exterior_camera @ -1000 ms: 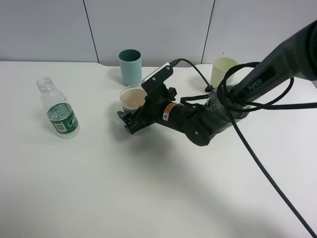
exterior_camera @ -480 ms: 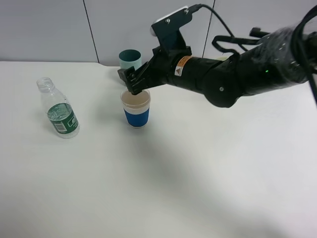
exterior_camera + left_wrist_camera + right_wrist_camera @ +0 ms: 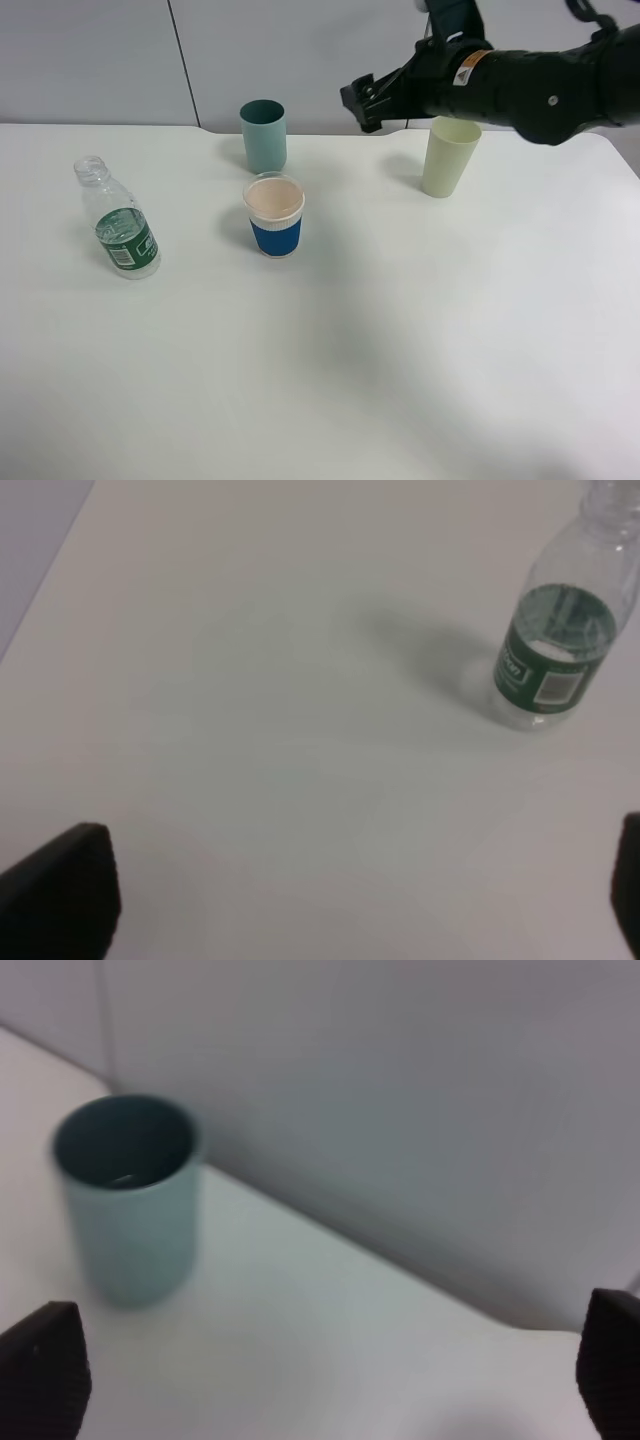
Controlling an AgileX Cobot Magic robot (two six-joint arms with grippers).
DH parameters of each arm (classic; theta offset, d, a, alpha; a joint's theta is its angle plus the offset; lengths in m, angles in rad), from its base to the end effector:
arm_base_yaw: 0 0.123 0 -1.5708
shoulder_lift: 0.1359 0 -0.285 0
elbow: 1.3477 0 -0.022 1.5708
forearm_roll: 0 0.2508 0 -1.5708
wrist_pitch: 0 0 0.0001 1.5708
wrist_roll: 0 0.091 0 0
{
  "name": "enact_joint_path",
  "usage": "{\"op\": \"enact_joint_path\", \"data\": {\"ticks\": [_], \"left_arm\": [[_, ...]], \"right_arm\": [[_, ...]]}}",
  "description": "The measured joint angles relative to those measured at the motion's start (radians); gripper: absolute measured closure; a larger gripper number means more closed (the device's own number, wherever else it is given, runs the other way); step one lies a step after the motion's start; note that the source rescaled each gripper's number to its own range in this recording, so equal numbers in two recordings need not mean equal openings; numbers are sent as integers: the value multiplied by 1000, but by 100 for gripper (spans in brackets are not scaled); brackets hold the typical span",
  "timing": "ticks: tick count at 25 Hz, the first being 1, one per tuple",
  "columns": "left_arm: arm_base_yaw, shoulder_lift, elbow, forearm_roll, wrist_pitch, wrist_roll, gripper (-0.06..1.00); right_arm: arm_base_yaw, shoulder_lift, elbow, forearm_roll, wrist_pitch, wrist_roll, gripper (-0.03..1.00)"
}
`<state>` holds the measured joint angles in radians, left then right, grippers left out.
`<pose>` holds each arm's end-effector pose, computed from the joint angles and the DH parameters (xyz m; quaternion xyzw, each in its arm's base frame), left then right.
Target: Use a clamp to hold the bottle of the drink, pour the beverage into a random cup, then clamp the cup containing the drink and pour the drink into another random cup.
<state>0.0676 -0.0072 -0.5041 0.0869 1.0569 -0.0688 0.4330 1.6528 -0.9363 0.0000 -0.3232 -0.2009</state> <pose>-0.0069 0.0064 0.2789 -0.0597 0.8464 0.0431 0.5275 0.3305 0.1528 0.2439 -0.2514 0.7665 0.0684 0.5871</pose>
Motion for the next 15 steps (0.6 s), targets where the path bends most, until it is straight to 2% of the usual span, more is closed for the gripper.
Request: {"op": "enact_joint_path", "data": {"ticks": [6, 9, 10, 15], "left_arm": [[0, 0, 0, 0, 0, 0, -6], [0, 0, 0, 0, 0, 0, -6], [0, 0, 0, 0, 0, 0, -6], [0, 0, 0, 0, 0, 0, -6]], "right_arm": [[-117, -107, 0, -32, 24, -11, 4], [-179, -155, 0, -51, 71, -15, 4], [-179, -155, 0, -51, 71, -15, 4], [-294, -245, 0, -121, 203, 3, 4]]}}
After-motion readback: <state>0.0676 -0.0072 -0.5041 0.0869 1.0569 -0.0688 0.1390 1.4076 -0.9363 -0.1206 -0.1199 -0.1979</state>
